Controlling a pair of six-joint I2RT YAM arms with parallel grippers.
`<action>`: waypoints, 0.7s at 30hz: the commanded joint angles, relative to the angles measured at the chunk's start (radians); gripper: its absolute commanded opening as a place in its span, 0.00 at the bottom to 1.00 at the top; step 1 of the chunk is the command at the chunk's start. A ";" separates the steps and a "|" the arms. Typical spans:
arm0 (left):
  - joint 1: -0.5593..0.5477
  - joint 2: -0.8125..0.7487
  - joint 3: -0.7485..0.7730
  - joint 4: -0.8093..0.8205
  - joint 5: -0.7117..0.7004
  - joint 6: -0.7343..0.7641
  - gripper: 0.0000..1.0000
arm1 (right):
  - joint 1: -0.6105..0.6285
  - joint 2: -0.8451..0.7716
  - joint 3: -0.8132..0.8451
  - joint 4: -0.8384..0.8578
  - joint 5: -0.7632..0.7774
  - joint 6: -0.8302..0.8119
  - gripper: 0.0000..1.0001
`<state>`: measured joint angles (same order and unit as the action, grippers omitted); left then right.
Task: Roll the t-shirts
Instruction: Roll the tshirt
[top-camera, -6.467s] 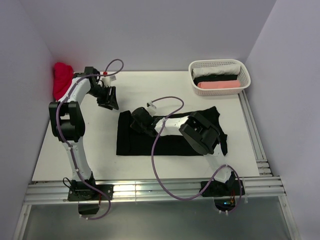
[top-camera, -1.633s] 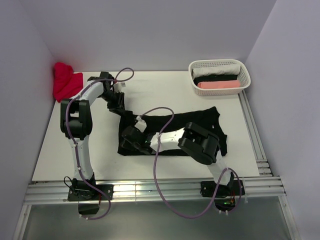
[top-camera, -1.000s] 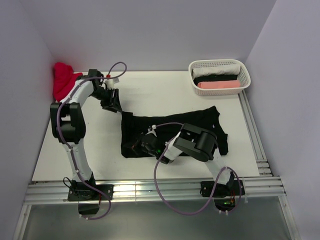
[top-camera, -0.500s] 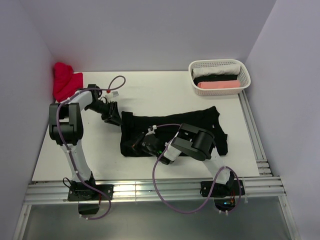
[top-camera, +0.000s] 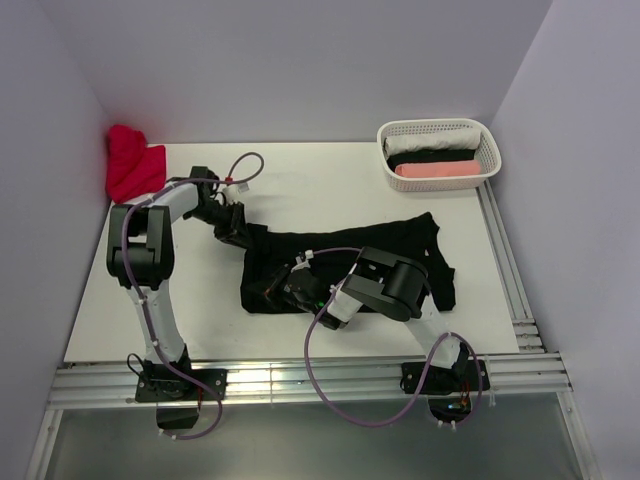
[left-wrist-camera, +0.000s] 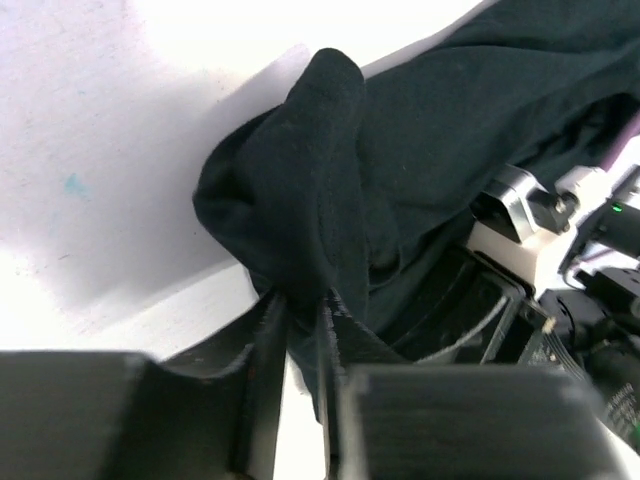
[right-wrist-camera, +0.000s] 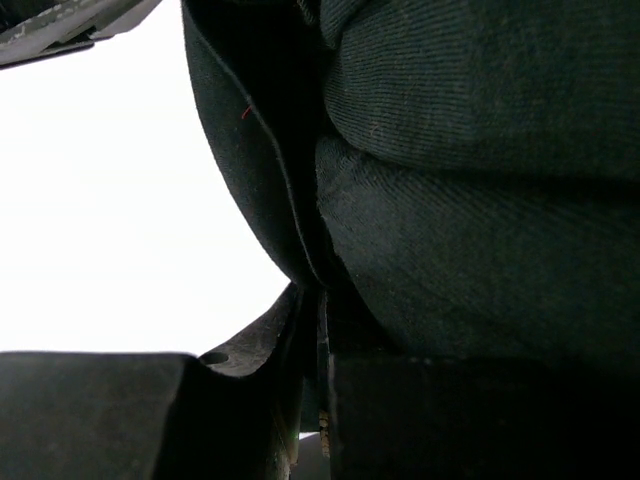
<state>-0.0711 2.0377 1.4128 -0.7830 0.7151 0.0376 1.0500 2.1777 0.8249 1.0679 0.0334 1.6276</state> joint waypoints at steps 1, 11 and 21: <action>-0.030 -0.017 0.052 -0.001 -0.096 -0.030 0.19 | -0.007 -0.013 -0.010 -0.084 0.002 0.011 0.00; -0.102 -0.017 0.121 -0.058 -0.296 -0.030 0.05 | -0.002 -0.116 0.019 -0.342 0.062 -0.054 0.12; -0.171 0.006 0.202 -0.110 -0.422 -0.073 0.02 | 0.041 -0.275 0.190 -0.894 0.252 -0.176 0.43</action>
<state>-0.2268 2.0384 1.5707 -0.8814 0.3546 -0.0154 1.0653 1.9667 0.9501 0.4347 0.1703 1.5120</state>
